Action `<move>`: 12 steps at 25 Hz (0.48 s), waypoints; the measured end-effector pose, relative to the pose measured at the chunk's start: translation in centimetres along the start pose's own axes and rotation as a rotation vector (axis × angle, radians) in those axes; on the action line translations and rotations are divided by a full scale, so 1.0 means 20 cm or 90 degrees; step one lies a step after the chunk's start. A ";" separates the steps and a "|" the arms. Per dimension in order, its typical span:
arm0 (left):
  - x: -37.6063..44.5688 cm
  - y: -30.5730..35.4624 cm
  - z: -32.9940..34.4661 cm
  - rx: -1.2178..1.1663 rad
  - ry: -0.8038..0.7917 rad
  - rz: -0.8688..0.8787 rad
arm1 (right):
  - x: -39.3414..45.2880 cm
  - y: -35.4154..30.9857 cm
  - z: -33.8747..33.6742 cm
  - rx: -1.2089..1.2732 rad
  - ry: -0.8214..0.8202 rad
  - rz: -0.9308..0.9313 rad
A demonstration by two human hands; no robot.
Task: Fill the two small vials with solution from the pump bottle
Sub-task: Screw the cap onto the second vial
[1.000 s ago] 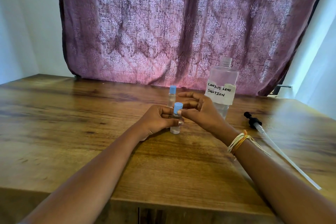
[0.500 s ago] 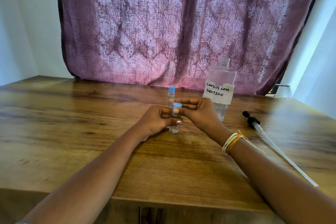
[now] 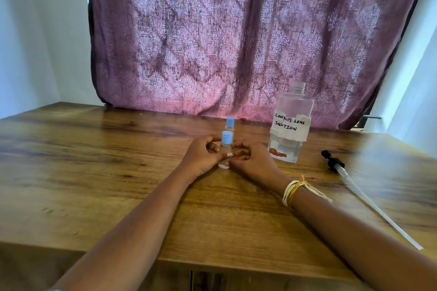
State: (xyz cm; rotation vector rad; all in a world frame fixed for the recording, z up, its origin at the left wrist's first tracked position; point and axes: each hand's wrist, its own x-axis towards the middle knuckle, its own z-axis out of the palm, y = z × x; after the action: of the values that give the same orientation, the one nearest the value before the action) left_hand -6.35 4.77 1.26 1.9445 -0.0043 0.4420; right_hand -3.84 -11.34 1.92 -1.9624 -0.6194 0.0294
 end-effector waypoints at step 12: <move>0.04 -0.07 -0.04 0.113 0.171 -0.047 | 0.34 -0.02 0.22 -0.161 0.165 -0.010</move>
State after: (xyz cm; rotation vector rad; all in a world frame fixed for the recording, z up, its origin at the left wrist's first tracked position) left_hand -5.54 6.16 0.47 2.0365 0.2875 0.6691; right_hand 0.71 -4.52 1.77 -2.1576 -0.4847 -0.3215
